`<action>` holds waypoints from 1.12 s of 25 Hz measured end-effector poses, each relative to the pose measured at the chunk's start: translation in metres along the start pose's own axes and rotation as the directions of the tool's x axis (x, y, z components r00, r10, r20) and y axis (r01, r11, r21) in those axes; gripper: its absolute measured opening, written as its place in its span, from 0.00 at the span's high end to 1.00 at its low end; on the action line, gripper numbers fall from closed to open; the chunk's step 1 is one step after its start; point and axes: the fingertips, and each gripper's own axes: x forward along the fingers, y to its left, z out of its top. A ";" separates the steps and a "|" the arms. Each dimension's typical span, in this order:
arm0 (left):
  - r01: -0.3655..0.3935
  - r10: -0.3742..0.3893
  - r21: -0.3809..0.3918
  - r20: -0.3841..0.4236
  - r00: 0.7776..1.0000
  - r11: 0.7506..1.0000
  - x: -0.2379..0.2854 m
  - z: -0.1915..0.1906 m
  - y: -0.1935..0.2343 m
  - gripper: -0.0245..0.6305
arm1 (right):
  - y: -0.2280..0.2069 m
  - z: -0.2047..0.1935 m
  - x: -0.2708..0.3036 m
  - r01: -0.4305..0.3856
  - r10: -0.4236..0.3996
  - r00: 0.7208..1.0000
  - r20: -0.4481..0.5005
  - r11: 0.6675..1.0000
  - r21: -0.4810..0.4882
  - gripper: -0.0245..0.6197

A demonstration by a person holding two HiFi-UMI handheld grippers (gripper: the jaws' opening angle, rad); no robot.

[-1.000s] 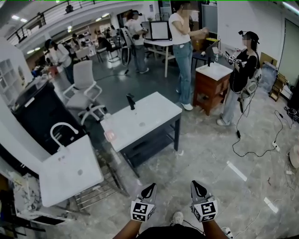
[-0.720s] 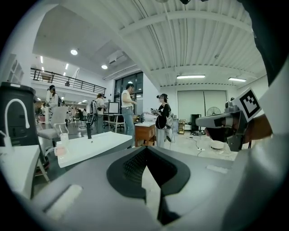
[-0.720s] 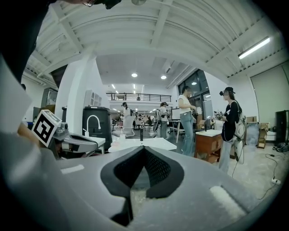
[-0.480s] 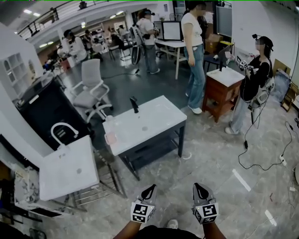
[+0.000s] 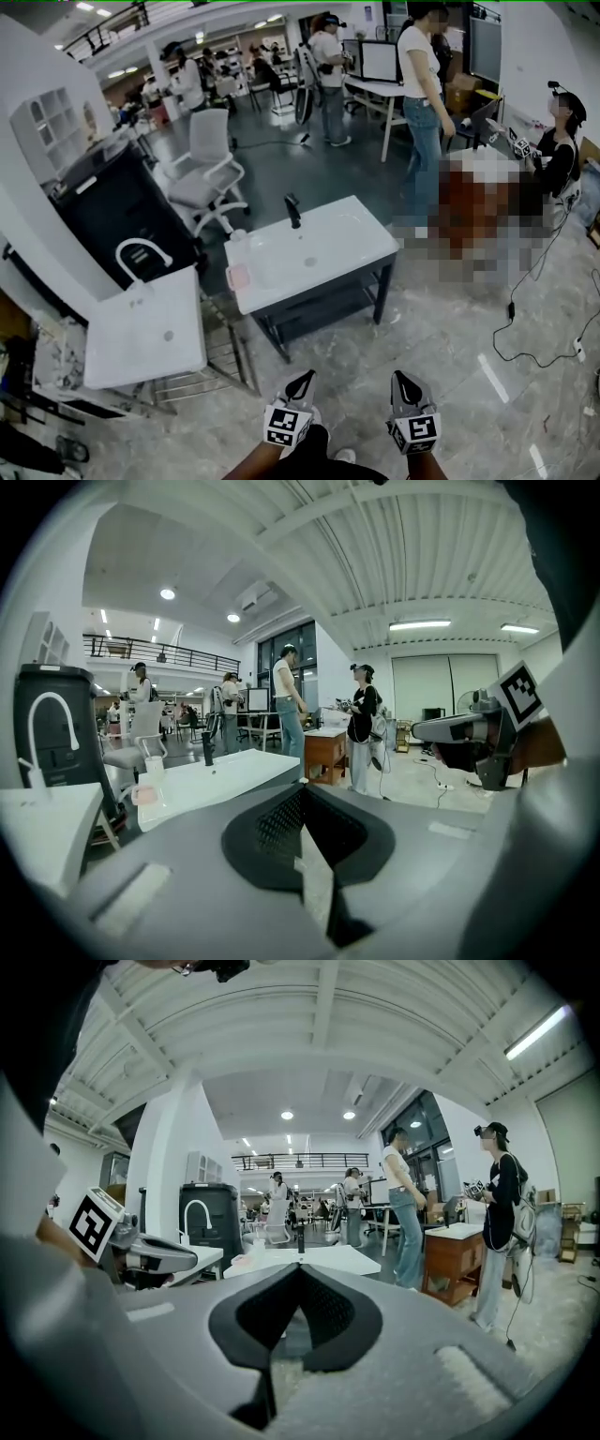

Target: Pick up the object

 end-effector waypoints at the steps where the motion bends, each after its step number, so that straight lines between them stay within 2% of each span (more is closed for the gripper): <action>1: 0.000 0.000 -0.002 0.002 1.000 1.000 0.005 0.002 0.003 0.93 | -0.001 0.001 0.007 -0.006 0.006 1.000 -0.003 1.000 -0.009 0.96; 4: -0.007 0.007 -0.007 -0.002 1.000 1.000 0.018 0.005 0.017 0.93 | -0.003 0.005 0.028 -0.017 0.017 1.000 0.005 0.999 -0.031 0.96; 7: -0.020 0.020 -0.018 0.008 1.000 1.000 0.029 0.009 0.037 0.93 | 0.000 0.013 0.050 -0.036 0.036 0.999 -0.007 0.999 -0.004 0.96; 11: -0.049 0.050 -0.027 0.014 0.999 0.998 0.039 0.011 0.071 0.93 | 0.007 0.016 0.085 -0.064 0.064 0.998 -0.008 0.998 -0.017 0.96; 17: -0.096 0.096 -0.052 0.004 0.995 0.994 0.050 0.014 0.129 0.93 | 0.036 0.031 0.150 -0.141 0.140 0.990 -0.026 0.989 -0.047 0.96; 21: -0.131 0.132 -0.032 0.016 0.991 0.991 0.053 0.024 0.170 0.93 | 0.053 0.044 0.195 -0.186 0.184 0.982 -0.029 0.981 -0.056 0.96; 25: -0.165 0.166 -0.049 0.007 0.986 0.985 0.060 0.023 0.210 0.93 | 0.068 0.051 0.235 -0.213 0.210 0.976 -0.052 0.975 -0.062 0.96; 28: -0.186 0.187 -0.055 0.017 0.982 0.981 0.064 0.023 0.235 0.94 | 0.079 0.058 0.261 -0.233 0.231 0.972 -0.029 0.968 -0.098 0.96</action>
